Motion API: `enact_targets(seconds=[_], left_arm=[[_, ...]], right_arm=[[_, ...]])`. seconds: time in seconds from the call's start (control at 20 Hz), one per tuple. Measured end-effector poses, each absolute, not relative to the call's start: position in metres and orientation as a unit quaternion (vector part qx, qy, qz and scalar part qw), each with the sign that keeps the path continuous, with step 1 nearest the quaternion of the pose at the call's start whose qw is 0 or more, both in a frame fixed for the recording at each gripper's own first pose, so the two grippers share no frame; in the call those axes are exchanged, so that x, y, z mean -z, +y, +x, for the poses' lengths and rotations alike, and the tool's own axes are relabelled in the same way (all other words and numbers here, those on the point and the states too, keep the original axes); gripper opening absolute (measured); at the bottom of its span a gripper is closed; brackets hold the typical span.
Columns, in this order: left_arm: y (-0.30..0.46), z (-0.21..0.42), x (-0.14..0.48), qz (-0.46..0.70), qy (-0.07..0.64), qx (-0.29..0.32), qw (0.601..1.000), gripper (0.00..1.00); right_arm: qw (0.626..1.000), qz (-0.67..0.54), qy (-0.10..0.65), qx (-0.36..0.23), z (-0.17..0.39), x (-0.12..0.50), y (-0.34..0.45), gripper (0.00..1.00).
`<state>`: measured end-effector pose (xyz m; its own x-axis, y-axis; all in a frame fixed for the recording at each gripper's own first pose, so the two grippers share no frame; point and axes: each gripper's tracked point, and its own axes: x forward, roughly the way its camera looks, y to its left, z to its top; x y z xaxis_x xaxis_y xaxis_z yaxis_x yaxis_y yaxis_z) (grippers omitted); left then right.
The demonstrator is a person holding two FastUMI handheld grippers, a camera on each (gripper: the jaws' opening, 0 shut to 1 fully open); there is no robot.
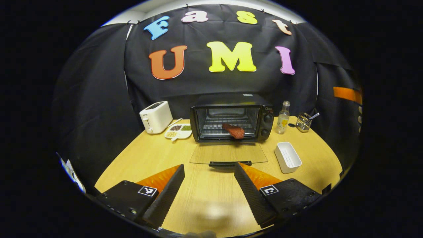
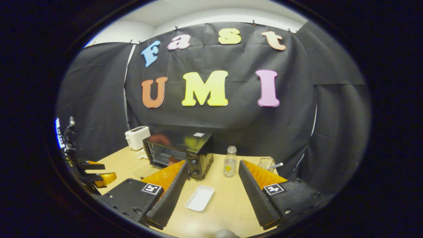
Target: Open the electric oven with the left hand, put the food in, and close the electric oven.
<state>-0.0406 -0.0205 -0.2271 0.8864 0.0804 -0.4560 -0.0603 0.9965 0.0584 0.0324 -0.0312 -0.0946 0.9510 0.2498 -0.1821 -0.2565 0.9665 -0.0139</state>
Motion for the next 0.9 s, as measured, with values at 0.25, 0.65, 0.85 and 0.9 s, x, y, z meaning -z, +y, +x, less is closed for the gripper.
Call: enact_targets(seconds=[0.25, 0.65, 0.85, 0.9], left_arm=[[-0.056, -0.024, 0.275, 0.026, 0.275, -0.034, 0.961, 0.96], [-0.063, 0.02, 0.347, 0.028, 0.312, 0.007, 0.949, 0.97], [-0.064, 0.042, 0.365, 0.034, 0.318, 0.027, 0.947, 0.97], [-0.065, 0.045, 0.371, 0.033, 0.322, 0.031, 0.946, 0.97]], right_arm=[[0.989, -0.028, 0.103, -0.106, 0.017, 0.088, -0.093, 0.98], [0.992, -0.024, 0.121, -0.015, -0.018, 0.067, -0.106, 0.98], [0.992, -0.001, 0.124, 0.033, -0.035, 0.059, -0.106, 0.98], [0.991, -0.001, 0.125, 0.041, -0.041, 0.06, -0.106, 0.98]])
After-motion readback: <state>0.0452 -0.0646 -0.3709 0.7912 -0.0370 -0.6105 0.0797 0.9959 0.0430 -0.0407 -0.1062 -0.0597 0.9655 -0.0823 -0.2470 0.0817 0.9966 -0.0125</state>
